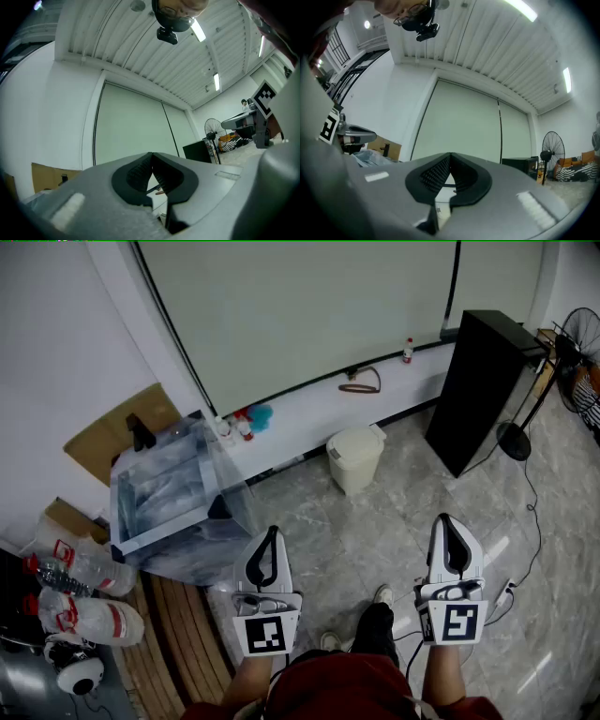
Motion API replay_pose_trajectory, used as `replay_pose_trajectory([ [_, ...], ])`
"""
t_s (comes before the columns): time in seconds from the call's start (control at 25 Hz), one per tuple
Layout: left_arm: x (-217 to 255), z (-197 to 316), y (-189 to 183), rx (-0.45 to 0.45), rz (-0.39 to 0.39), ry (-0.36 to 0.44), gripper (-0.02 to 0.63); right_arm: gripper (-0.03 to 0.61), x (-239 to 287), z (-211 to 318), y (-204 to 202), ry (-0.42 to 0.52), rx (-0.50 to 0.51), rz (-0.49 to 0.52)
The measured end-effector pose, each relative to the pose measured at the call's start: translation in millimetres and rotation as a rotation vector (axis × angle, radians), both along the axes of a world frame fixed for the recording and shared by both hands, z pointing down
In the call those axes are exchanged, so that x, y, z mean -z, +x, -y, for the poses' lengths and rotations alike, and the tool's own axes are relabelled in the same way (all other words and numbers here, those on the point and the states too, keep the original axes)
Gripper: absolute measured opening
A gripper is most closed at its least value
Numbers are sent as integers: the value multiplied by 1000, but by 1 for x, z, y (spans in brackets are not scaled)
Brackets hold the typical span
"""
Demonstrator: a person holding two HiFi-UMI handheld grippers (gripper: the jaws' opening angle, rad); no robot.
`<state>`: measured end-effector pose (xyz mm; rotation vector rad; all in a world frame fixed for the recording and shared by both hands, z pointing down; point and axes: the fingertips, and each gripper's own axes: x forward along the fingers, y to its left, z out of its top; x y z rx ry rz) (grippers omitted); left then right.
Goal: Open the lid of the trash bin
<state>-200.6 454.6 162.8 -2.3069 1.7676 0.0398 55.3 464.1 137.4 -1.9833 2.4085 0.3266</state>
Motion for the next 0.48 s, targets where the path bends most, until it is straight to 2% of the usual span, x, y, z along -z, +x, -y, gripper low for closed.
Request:
replay_pose_trajectory([
  [0.28,-9,33,27,-14,1,-25,1,0,-13,31,26,-20,1,-11],
  [0.48,-14,67,62,-38,11,-39,2,0,-21,62,55,-24,1,7],
])
